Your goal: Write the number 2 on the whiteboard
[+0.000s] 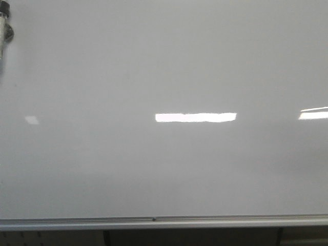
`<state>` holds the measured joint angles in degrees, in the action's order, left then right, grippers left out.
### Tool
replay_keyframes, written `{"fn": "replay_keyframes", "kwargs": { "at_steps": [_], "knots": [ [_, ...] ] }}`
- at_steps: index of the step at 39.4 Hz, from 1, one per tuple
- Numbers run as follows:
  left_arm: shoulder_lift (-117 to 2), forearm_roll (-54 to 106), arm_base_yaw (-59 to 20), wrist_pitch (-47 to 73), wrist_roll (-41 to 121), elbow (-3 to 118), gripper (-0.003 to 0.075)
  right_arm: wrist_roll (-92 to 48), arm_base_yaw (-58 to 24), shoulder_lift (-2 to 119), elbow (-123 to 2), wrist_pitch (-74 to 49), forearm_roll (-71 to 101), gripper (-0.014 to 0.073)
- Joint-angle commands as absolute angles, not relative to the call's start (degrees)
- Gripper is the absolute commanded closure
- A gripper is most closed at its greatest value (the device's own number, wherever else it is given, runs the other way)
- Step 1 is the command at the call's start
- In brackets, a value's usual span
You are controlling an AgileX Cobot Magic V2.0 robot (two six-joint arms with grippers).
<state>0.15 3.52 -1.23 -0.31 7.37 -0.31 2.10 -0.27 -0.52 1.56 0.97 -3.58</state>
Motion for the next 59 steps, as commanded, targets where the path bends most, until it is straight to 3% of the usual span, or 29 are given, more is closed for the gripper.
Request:
{"fn": "replay_keyframes", "kwargs": {
  "at_steps": [1, 23, 31, 46, 59],
  "knots": [
    [1.31, 3.64, -1.06, -5.08, 6.92, -1.54, 0.074, 1.65, -0.37, -1.49, 1.56, 5.37, -3.71, 0.066],
    [1.31, 3.64, -1.06, -5.08, 6.92, -1.54, 0.074, 1.65, -0.37, -1.49, 1.56, 5.37, -3.71, 0.066],
    [1.31, 4.83, -1.06, -10.83, 6.92, -0.71, 0.074, 2.2, -0.49, -1.49, 0.26, 6.32, -2.11, 0.066],
    [0.45, 4.8, -1.06, -2.51, 6.92, 19.23, 0.074, 2.11, -0.49, 1.4, -21.01, -8.84, -1.64, 0.066],
    [-12.92, 4.42, -1.06, 11.56, 6.92, 37.26, 0.074, 2.11, -0.49, 15.89, -37.48, -17.85, -1.64, 0.066]
  ]
}}
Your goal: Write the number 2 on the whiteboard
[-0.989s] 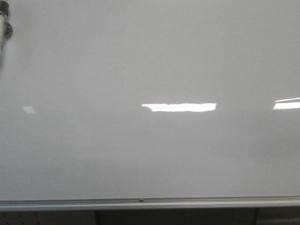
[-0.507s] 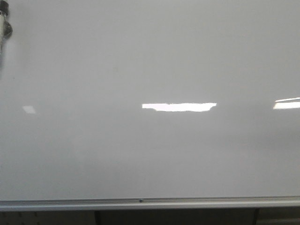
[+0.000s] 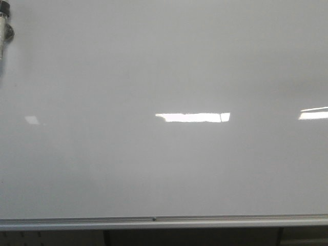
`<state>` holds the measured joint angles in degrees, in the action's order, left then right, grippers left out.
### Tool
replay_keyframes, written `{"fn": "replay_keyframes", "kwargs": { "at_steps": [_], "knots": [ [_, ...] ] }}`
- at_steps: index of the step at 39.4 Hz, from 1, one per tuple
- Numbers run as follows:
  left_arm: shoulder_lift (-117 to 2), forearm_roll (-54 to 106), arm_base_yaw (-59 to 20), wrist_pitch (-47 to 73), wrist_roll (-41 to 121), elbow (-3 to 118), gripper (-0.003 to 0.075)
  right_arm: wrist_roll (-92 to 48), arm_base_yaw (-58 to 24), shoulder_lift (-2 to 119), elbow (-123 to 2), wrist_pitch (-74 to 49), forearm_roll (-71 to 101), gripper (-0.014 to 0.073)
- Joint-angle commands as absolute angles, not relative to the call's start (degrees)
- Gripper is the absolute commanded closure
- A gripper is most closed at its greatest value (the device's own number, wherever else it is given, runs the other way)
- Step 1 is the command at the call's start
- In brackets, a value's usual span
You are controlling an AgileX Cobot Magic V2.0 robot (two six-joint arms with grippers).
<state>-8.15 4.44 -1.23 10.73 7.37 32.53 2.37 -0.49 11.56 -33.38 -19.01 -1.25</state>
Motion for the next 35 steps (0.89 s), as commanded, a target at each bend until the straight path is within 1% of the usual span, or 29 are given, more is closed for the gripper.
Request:
{"fn": "replay_keyframes", "kwargs": {
  "at_steps": [1, 9, 18, 32, 34, 35],
  "knots": [
    [-14.83, 4.42, -1.06, 13.07, 6.92, 38.21, 0.074, 2.11, -0.49, 17.33, -38.32, -18.67, -1.64, 0.066],
    [-24.94, 4.42, -1.06, 19.84, 6.92, 39.6, 0.074, 2.11, -0.49, 26.66, -39.16, -20.6, -1.64, 0.066],
    [-32.93, 4.52, -1.06, 25.15, 6.92, 39.6, 0.074, 2.11, -0.49, 34.08, -38.56, -20.67, -1.64, 0.066],
    [-42.46, 4.66, -1.06, 25.38, 6.92, 39.6, 0.0739, 2.08, -0.49, 44.14, -38.56, -24.13, -1.69, 0.066],
    [-43.57, 5.17, -1.06, 25.38, 6.92, 39.6, 0.0736, 1.73, -0.49, 45.1, -38.56, -24.17, -1.74, 0.0647],
    [-44.24, 5.42, -1.06, 25.38, 6.92, 39.6, 0.0727, 1.44, -0.49, 45.59, -38.56, -24.25, -1.74, 0.0615]
  ]
}}
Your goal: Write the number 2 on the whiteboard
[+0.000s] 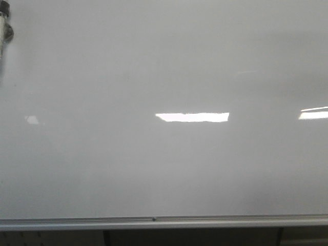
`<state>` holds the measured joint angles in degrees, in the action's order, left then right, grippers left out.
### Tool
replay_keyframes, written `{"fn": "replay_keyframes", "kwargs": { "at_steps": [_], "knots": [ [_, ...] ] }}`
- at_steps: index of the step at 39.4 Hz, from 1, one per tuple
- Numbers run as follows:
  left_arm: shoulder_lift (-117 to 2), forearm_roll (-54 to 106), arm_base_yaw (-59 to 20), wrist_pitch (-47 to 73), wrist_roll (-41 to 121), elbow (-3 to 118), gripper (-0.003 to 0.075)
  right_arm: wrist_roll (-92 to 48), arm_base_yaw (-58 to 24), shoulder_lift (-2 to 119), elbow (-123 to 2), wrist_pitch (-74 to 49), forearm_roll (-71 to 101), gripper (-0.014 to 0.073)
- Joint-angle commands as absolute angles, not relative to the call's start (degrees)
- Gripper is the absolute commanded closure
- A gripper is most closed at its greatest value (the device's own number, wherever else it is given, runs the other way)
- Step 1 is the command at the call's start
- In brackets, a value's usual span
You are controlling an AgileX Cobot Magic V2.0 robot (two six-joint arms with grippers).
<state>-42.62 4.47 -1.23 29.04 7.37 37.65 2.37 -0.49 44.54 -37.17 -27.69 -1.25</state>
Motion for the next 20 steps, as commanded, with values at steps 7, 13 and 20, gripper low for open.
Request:
{"fn": "replay_keyframes", "kwargs": {
  "at_steps": [7, 13, 20],
  "knots": [
    [-46.4, 6.2, -1.16, 23.64, 6.92, 39.6, 0.0412, 0.54, -0.49, 46.44, -38.56, -24.25, -1.74, 0.0223],
    [-49.05, 7.54, -1.16, 20.49, 6.92, 40.21, 0.0214, 0.54, -0.49, 46.44, -38.56, -24.25, -1.68, -0.0001],
    [-55.25, 7.63, -2.51, 20.7, 7.05, 45.38, 0.0243, 0.54, -0.49, 46.44, -38.56, -24.25, -1.68, 0.0001]
  ]
}}
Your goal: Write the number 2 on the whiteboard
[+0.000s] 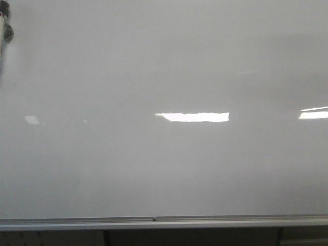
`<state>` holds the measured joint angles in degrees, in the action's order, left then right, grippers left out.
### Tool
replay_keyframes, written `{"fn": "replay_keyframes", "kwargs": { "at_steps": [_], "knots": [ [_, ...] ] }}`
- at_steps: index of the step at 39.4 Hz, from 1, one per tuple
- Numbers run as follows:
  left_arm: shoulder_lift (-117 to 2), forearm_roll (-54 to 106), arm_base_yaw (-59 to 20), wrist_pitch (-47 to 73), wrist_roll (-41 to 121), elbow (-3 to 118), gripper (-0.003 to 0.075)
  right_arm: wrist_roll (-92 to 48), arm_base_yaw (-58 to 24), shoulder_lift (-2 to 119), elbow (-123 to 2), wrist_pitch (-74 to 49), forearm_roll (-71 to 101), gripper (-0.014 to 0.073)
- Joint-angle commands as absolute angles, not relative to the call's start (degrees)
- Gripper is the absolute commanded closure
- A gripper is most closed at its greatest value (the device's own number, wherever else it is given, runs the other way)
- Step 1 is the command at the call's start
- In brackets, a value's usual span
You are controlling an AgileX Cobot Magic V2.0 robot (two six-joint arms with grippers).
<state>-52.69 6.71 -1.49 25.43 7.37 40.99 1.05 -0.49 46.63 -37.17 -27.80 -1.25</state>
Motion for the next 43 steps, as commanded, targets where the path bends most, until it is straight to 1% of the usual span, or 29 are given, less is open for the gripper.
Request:
{"fn": "replay_keyframes", "kwargs": {
  "at_steps": [1, 10, 23, 31, 43],
  "knots": [
    [-56.14, 7.63, -2.94, 20.7, 7.03, 45.84, 0.0248, 0.54, -0.49, 46.44, -38.56, -24.25, -1.68, 0.0001],
    [-66.2, 8.41, -4.91, 20.43, 7.03, 52.65, 0.0298, 0.54, -0.49, 46.44, -38.56, -24.25, -1.68, 0.0001],
    [-79.37, 9.58, -4.45, 18.4, 5.88, 61.3, 0.0299, 0.54, -0.49, 46.44, -38.56, -24.25, -1.68, 0.0001],
    [-84.14, 9.58, -4.45, 15.95, 5.75, 63.9, 0.0299, 0.54, -0.49, 46.44, -38.56, -24.25, -1.68, 0.0001],
    [-86.91, 9.75, -4.45, 11.98, 5.75, 64.05, 0.03, 0.54, -0.49, 46.44, -38.56, -24.25, -1.68, 0.0001]
  ]
}}
